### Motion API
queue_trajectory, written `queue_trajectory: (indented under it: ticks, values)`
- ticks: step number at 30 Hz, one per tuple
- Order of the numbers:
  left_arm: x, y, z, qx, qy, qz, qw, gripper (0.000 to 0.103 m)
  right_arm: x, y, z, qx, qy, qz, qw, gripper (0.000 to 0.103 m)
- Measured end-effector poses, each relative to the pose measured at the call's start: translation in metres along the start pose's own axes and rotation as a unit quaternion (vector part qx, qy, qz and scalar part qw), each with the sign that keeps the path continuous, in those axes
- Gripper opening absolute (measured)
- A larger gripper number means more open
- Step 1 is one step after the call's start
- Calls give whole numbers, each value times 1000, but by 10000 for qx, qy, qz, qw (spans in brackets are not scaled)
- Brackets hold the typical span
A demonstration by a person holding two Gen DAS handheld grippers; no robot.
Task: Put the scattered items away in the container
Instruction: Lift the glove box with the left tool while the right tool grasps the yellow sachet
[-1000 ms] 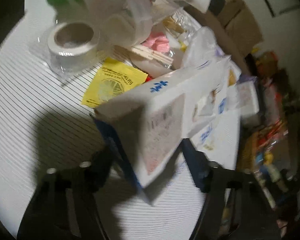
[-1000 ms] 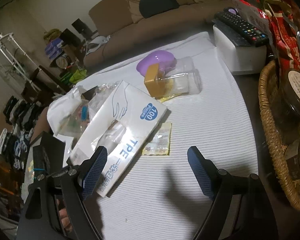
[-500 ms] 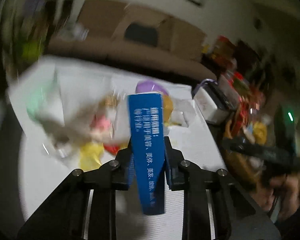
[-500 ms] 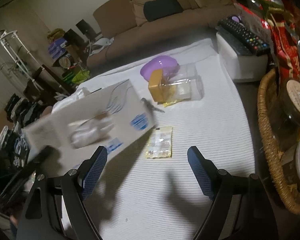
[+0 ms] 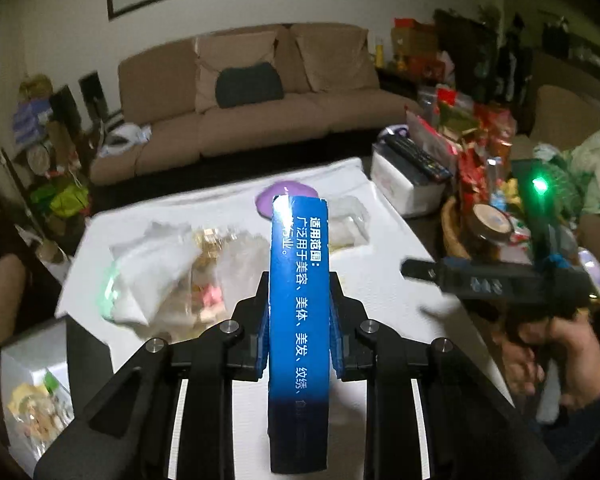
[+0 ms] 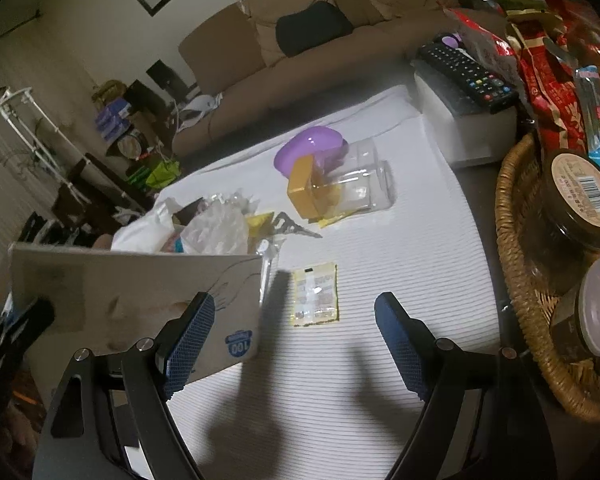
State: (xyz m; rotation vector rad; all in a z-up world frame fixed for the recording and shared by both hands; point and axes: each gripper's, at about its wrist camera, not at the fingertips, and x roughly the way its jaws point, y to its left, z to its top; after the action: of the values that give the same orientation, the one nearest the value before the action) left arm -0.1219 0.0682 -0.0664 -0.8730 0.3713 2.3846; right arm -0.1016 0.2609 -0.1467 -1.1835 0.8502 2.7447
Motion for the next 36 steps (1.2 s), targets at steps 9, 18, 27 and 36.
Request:
queue_trajectory:
  ticks: [9,18,27,36]
  values:
    - [58,-12,6,-323,-463,-57,9984,30,-10,-13,3,190,-91,-65,9998,85]
    - [145,-15,-22,-512,-596,-157,9968,25,-11,-29,7,388,-123,-101,9991,85]
    - [94,-3,-1,-272,-904,-26,9955,15,-7,-43,12,216,-78,-444,9987,85]
    - [24,37,18,-231,-695,668,9951,15,98,-22,5,-490,856,-556,9936,85]
